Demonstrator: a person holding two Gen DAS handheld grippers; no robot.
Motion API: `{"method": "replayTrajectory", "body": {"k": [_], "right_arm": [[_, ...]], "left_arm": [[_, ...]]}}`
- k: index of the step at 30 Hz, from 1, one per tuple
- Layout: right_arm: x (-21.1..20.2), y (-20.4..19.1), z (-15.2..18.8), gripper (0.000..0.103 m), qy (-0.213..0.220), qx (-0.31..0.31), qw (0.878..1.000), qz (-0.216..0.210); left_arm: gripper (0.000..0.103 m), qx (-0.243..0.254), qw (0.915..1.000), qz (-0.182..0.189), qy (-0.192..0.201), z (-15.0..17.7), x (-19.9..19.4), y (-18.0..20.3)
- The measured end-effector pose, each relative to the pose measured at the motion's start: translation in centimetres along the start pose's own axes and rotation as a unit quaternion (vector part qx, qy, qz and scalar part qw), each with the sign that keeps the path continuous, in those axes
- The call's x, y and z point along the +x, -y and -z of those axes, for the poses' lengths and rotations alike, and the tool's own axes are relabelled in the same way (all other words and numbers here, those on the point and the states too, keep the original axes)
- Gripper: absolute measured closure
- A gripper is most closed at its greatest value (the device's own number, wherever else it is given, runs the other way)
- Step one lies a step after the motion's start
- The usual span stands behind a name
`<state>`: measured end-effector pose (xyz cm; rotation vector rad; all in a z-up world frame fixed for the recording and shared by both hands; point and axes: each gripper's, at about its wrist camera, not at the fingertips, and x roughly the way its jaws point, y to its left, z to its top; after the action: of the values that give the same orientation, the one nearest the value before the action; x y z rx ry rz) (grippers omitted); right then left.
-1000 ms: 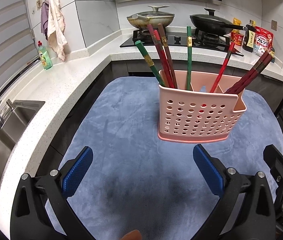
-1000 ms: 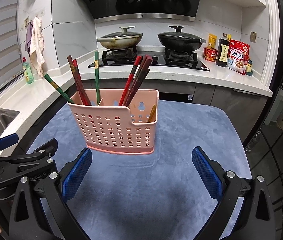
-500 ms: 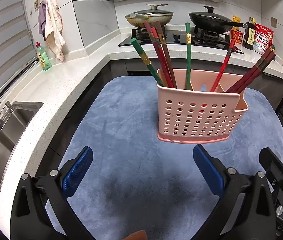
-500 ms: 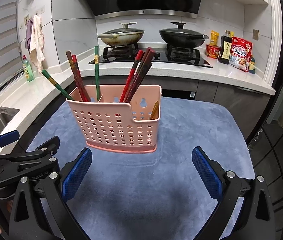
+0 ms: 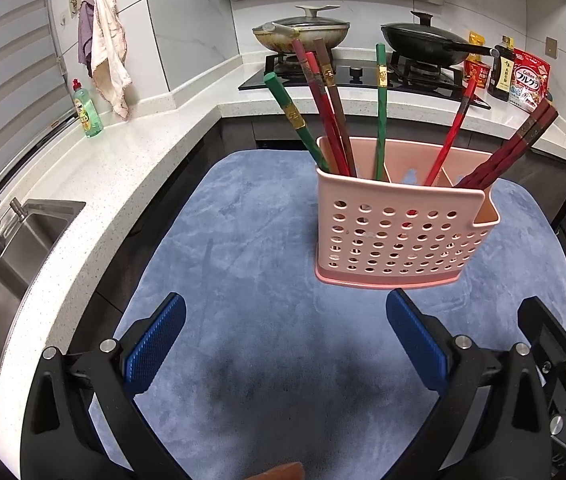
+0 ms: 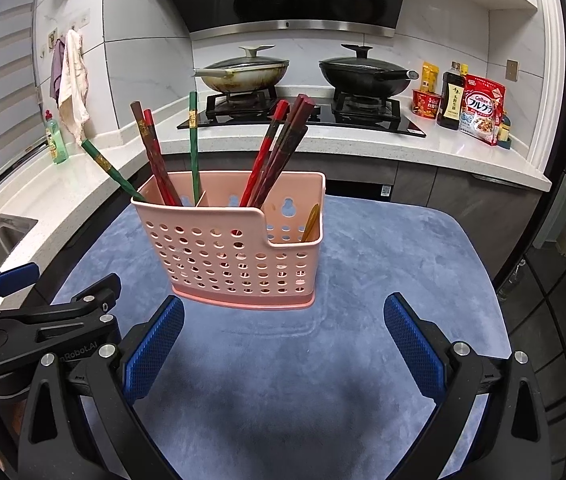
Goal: Organize utensils
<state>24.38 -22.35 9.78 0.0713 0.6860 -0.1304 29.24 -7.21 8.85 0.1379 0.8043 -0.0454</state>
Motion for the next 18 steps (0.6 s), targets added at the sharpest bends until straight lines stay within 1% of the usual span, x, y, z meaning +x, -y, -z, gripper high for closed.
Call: {"method": "replayTrajectory", "body": {"k": [5, 11, 18], "right_arm": [[0.06, 0.01, -0.02, 0.006, 0.002, -0.001, 1.0, 0.003], [0.01, 0.07, -0.07, 0.006, 0.002, -0.002, 1.0, 0.005], [0.01, 0.1, -0.1, 0.006, 0.002, -0.001, 1.0, 0.004]], "left_arm": [[0.007, 0.003, 1.0, -0.003, 0.0, -0.26, 0.14, -0.01], [0.007, -0.003, 1.0, -0.008, -0.002, -0.35, 0.29, -0.19], [0.007, 0.001, 1.0, -0.006, -0.004, -0.44, 0.35, -0.12]]}}
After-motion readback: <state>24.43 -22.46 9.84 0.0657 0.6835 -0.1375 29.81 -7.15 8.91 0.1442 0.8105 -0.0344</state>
